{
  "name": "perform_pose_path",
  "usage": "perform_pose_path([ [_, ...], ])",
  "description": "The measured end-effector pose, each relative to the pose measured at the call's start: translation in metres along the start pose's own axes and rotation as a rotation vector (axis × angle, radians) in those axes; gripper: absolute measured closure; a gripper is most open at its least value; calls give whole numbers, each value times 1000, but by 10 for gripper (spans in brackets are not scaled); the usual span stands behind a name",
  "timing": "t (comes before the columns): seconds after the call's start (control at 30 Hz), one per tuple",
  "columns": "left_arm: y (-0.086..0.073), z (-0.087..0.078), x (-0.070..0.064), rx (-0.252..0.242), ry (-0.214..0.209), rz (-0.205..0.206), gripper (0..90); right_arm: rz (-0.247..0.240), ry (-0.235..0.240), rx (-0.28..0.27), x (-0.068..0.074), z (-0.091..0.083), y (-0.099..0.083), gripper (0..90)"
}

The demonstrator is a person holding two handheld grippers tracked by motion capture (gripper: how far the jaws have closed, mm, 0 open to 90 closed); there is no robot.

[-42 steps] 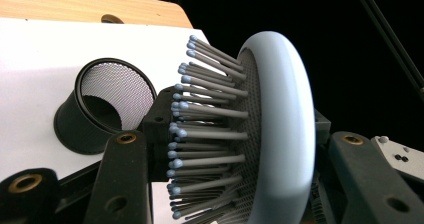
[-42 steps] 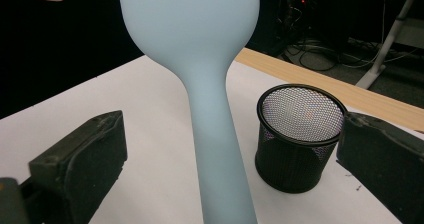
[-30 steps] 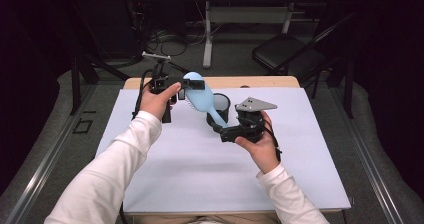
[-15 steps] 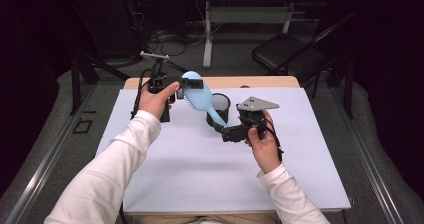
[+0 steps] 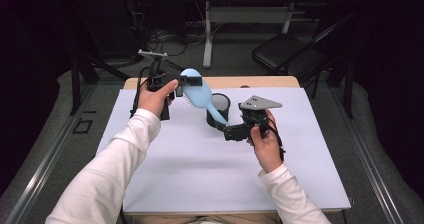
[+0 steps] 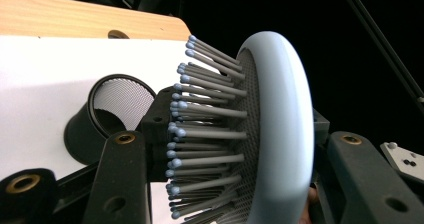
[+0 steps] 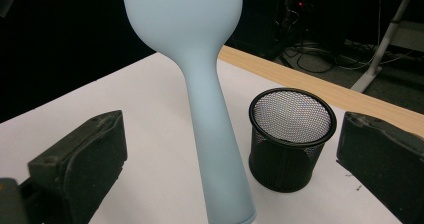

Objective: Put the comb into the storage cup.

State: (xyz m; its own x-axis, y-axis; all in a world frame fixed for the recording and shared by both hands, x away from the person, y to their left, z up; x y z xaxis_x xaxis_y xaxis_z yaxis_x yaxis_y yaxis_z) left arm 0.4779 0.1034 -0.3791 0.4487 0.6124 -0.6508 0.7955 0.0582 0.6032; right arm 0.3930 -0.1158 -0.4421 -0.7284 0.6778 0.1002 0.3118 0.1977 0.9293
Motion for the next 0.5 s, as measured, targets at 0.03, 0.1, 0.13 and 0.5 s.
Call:
perform_pose_path([
  [0.03, 1, 0, 0, -5, 2, 1, 495, 3, 1, 0, 0, 0, 0, 0],
  [0.1, 3, 0, 1, -4, 6, 10, 494, 3, 0, 1, 0, 0, 0, 0],
  [0.13, 4, 0, 2, -10, 11, 14, 494, 3, 1, 0, -1, 0, 0, 0],
  [0.5, 16, 1, 10, -59, 55, 38, 492, 14, -6, -1, -5, -3, -1, 0],
])
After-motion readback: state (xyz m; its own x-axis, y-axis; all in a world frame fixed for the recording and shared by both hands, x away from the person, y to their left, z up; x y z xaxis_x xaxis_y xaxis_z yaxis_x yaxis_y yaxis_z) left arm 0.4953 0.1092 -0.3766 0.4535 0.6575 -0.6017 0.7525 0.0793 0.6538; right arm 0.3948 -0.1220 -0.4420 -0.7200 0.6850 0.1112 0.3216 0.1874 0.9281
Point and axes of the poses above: each handheld gripper's, and its own axes: z roughly forward along the jaws, y roughly out of its top, x roughly to its left, the point moved 4 cm from there along z, roughly forward along the jaws, and after that the axes turned 5 degrees about y, right-handed, at the moved point
